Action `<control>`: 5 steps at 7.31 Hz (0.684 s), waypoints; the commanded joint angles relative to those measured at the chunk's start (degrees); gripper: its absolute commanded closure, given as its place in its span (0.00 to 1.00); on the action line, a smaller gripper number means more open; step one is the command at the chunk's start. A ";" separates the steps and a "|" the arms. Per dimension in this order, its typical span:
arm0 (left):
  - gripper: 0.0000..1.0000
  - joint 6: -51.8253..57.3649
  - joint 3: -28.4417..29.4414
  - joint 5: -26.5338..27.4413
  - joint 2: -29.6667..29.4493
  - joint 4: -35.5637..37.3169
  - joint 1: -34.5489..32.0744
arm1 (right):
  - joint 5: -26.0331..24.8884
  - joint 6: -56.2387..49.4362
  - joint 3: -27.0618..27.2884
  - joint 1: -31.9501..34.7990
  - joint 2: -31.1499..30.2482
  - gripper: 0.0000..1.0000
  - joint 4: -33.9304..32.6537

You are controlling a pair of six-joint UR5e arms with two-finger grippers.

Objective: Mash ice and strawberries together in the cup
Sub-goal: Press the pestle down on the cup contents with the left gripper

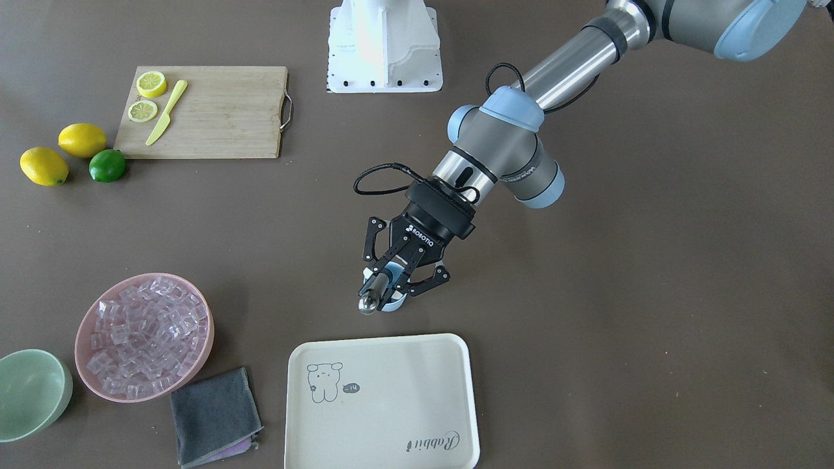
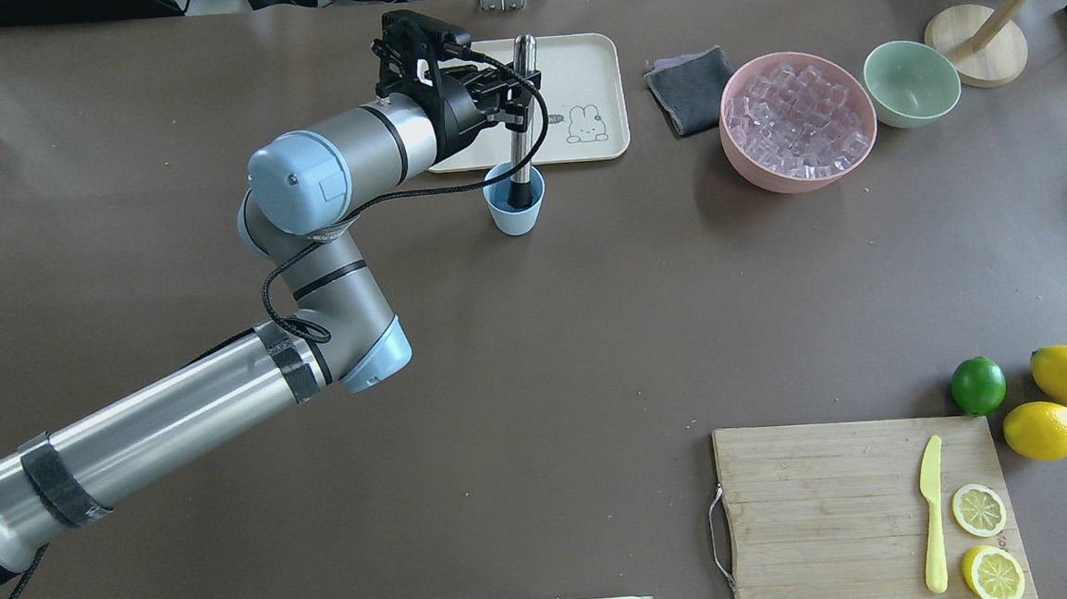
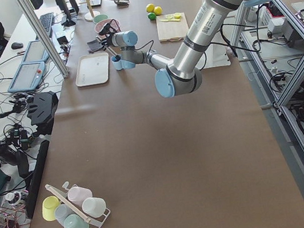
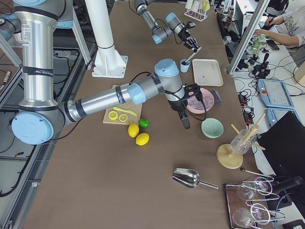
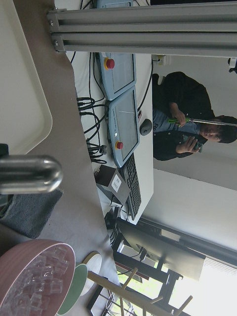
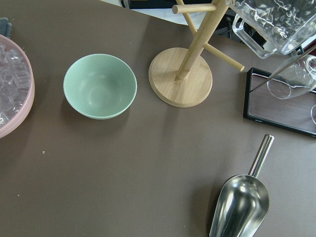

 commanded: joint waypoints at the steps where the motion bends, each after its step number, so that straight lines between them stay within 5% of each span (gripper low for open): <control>1: 1.00 0.00 0.11 0.07 -0.31 0.09 0.01 | -0.07 0.00 1.36 0.10 -1.76 0.00 0.07; 5: 1.00 -0.79 -3.91 -2.99 -0.67 0.00 -3.14 | -0.77 0.00 1.71 0.63 -1.86 0.00 -0.02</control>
